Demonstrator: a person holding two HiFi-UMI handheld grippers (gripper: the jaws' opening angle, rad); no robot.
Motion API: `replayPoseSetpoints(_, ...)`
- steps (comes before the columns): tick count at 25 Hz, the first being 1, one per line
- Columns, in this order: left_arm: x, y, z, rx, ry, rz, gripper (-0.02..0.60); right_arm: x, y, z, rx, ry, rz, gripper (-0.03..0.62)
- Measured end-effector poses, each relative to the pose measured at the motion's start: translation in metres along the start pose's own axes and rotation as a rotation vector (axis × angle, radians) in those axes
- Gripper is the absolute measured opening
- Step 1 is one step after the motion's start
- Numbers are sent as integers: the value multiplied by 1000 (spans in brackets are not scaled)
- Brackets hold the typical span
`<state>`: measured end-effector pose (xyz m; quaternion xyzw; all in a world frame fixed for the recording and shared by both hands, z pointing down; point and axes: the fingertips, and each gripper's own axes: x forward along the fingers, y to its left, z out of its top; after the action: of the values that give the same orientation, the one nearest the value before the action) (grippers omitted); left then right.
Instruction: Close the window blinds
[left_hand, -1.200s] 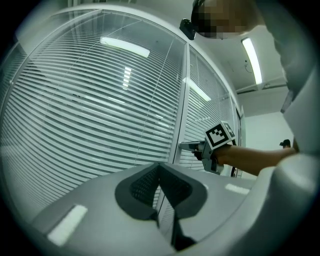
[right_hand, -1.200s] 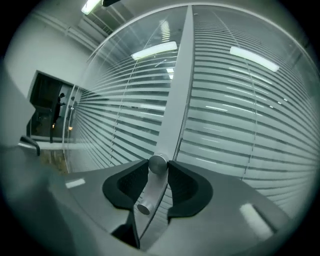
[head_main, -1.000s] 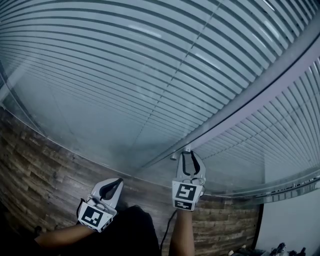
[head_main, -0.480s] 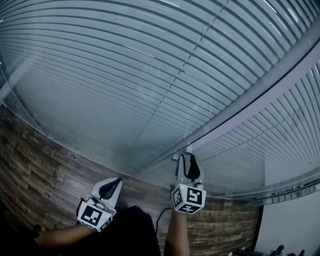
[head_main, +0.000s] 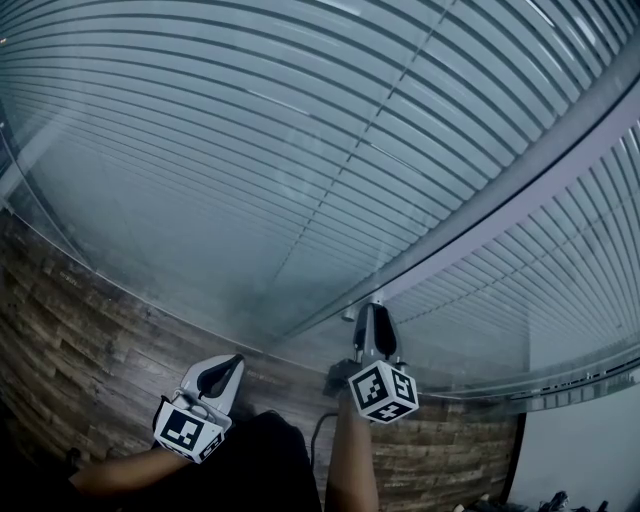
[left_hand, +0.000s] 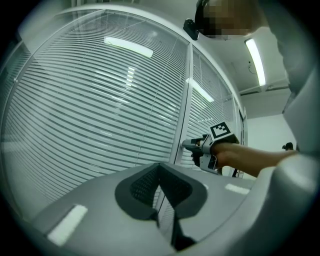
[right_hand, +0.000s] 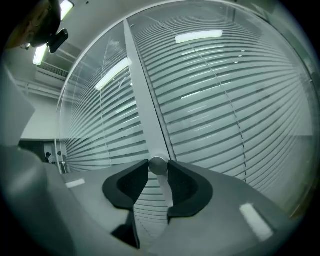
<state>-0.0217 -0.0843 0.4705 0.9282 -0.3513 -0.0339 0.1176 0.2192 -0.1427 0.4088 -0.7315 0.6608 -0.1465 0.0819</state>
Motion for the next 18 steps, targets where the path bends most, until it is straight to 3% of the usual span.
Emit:
replayPoseSetpoints(3,0,0,-2,-2,1,0,0,0,1,-2,-69,24,-2,123)
replayPoseSetpoints(8,2,-2,-2,-1,3,-7,0,-1,-4,-3,-380,97,-24,71)
replayPoseSetpoints(10,0,-1,-2,-2,6,-6,0,0,0,-4,-431,119,-19,72)
replayPoseSetpoints(17,3,-6,-4,-2,22,-17,0,0,1,-3,-232,60,-21,77)
replayPoseSetpoints(18,4,-7,-3,-4,23,-17,0,1,3,-1,-224,52,-12,107)
